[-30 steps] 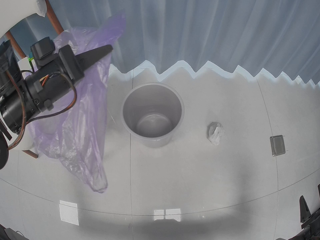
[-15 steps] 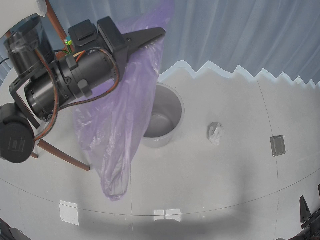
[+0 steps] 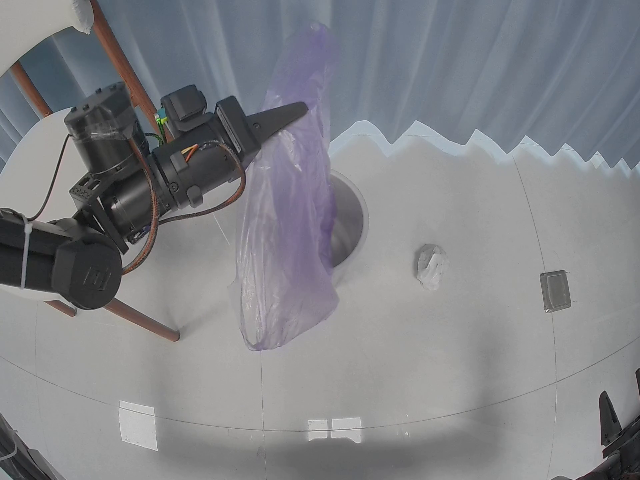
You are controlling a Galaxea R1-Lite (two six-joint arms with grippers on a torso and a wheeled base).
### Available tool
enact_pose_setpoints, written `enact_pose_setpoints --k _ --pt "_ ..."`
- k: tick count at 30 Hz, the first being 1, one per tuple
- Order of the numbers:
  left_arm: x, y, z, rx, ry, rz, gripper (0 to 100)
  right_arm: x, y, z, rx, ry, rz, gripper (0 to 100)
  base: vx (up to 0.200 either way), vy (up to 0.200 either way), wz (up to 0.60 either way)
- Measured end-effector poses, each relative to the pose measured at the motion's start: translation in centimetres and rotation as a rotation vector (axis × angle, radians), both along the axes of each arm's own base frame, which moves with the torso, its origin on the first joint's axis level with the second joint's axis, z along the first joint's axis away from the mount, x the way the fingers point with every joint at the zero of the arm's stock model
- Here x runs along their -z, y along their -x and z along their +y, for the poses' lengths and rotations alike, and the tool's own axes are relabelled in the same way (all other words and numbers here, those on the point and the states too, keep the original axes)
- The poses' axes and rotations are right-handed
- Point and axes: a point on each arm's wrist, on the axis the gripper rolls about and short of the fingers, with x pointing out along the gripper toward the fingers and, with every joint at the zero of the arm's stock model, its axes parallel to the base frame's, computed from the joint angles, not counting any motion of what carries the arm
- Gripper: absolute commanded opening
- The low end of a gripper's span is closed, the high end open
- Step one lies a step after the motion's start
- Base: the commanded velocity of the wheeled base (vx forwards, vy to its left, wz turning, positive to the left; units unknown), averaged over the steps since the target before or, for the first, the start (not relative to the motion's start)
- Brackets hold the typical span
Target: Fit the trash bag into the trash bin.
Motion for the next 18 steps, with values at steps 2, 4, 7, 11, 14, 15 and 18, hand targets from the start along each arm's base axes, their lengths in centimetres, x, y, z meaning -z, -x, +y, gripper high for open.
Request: enact_pose_setpoints --k 2,4,7,11,14,15,18 --pt "0.8 -0.9 0.6 -0.022 -0.011 0.012 0 0.0 0.0 0.0 0.0 0.0 0.0 100 0.0 0.0 0.0" --pt "1.5 -1.5 0.9 -0.036 -0.023 0.023 0 0.0 0.0 0.0 0.0 0.0 0.0 100 0.0 0.0 0.0" --pt "2.3 -1.9 1.1 -0.058 -0.053 0.016 0 0.0 0.0 0.0 0.0 0.001 0.0 100 0.0 0.0 0.0" --pt "3.2 -2.0 1.2 -0.093 -0.12 -0.017 0 0.0 0.0 0.0 0.0 0.001 0.0 100 0.0 0.0 0.0" --pt "3.7 -1.9 1.2 -0.132 -0.176 -0.03 0 0.0 0.0 0.0 0.0 0.002 0.0 100 0.0 0.0 0.0" --pt "3.9 -1.8 1.2 -0.141 -0.193 -0.015 0 0.0 0.0 0.0 0.0 0.003 0.0 100 0.0 0.0 0.0" --pt "4.3 -1.6 1.3 -0.163 -0.253 0.06 0 0.0 0.0 0.0 -0.001 0.004 0.0 100 0.0 0.0 0.0"
